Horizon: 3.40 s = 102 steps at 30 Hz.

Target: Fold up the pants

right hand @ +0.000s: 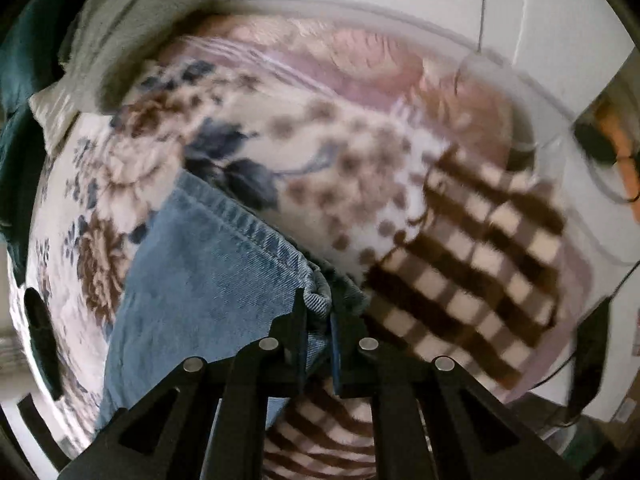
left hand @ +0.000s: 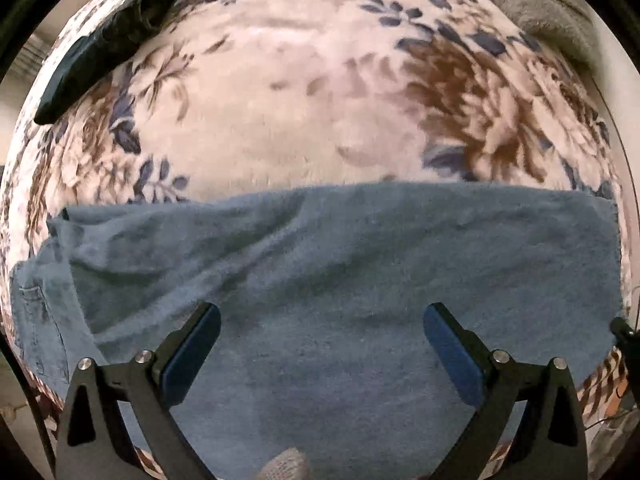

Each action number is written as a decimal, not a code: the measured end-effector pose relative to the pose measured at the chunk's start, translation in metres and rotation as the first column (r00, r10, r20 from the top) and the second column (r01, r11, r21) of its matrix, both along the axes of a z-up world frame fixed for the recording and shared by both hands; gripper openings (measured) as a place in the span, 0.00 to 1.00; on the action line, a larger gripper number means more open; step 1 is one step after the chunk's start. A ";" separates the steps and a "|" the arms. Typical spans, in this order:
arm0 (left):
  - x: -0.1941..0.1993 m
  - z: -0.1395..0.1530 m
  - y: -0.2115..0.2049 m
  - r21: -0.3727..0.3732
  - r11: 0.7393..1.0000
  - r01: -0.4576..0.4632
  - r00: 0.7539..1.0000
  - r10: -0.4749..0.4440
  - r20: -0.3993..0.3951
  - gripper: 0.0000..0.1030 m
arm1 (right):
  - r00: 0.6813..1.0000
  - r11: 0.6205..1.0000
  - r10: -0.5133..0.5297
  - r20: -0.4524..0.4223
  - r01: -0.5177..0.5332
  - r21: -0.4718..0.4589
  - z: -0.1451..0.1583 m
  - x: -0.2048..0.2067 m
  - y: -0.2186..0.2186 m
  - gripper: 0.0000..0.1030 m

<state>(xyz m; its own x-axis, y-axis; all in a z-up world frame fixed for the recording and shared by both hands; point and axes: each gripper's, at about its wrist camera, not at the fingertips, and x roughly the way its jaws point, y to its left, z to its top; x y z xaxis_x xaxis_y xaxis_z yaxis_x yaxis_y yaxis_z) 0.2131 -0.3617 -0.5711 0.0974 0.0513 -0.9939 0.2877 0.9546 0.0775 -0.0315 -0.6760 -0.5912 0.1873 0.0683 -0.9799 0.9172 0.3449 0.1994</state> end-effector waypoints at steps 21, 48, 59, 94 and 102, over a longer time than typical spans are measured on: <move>-0.062 -0.058 -0.028 0.017 1.000 0.025 0.995 -0.023 -0.097 1.00 | 0.820 0.960 -0.204 0.535 0.060 0.273 -0.061 -0.029 -0.017 0.52; -0.020 -0.006 0.027 -0.058 0.994 -0.096 0.992 0.091 -0.084 1.00 | 0.842 0.990 -0.126 0.525 0.076 0.116 -0.019 0.021 0.014 0.14; 0.016 0.046 0.130 -0.075 0.974 -0.216 0.976 0.215 -0.014 1.00 | 0.809 0.985 0.164 0.565 -0.164 -0.052 0.081 0.087 0.131 0.14; 0.015 0.039 0.303 -0.109 0.955 -0.277 0.958 0.265 -0.110 1.00 | 0.783 0.782 0.621 -0.029 -0.622 -0.040 0.046 0.142 0.350 0.90; -0.007 -0.014 0.251 0.018 0.989 -0.144 0.970 0.145 -0.194 1.00 | 0.691 0.718 0.694 -0.202 -0.683 0.132 -0.016 0.103 0.335 0.90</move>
<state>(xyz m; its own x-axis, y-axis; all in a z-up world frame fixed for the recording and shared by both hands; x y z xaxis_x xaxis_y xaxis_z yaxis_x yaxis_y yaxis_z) 0.2061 -0.1104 -0.5853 -0.1064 0.0546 -0.9928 0.1564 0.9870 0.0375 0.0711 -0.3407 -0.6073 -0.1492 0.1330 -0.9798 0.4449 0.8940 0.0536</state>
